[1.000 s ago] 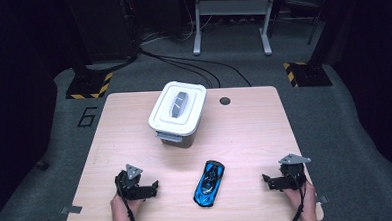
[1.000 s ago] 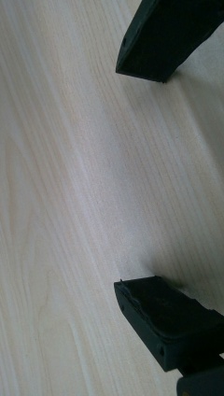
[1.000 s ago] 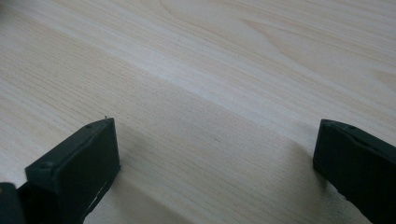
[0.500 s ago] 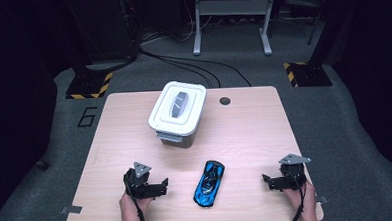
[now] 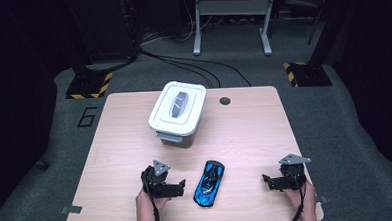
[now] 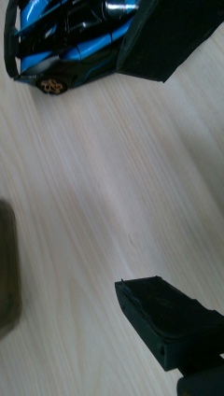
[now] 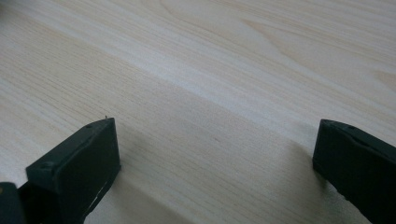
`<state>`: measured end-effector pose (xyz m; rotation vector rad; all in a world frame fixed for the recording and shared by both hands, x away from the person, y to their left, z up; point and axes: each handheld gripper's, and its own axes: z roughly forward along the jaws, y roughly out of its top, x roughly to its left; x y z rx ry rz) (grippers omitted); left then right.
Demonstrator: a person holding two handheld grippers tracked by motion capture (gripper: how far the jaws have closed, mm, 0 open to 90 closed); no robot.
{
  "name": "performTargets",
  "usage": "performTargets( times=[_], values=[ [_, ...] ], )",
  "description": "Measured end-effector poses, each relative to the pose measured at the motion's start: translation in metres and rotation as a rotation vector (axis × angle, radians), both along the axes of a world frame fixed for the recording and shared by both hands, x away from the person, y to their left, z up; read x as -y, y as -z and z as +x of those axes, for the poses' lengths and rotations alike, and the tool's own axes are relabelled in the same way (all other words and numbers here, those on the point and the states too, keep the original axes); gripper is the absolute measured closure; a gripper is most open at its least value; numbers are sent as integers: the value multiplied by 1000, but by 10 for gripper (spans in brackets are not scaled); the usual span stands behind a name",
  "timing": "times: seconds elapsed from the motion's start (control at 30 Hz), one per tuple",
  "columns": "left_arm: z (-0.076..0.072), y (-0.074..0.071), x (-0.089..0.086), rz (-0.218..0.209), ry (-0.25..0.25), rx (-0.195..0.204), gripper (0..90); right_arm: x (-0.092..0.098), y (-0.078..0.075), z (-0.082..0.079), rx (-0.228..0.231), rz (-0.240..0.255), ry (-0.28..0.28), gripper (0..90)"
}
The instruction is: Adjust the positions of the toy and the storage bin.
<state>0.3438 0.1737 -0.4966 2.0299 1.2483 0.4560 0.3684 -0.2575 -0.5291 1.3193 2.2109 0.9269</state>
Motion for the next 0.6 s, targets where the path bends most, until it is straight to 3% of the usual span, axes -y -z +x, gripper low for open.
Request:
performTargets(
  times=[0.37,0.6],
  values=[
    [7,-6,46,-27,102,-34,0,0,0,0,0,0,-1,0],
    [13,-3,69,-33,129,-50,0,0,0,0,0,0,0,0]
  ],
)
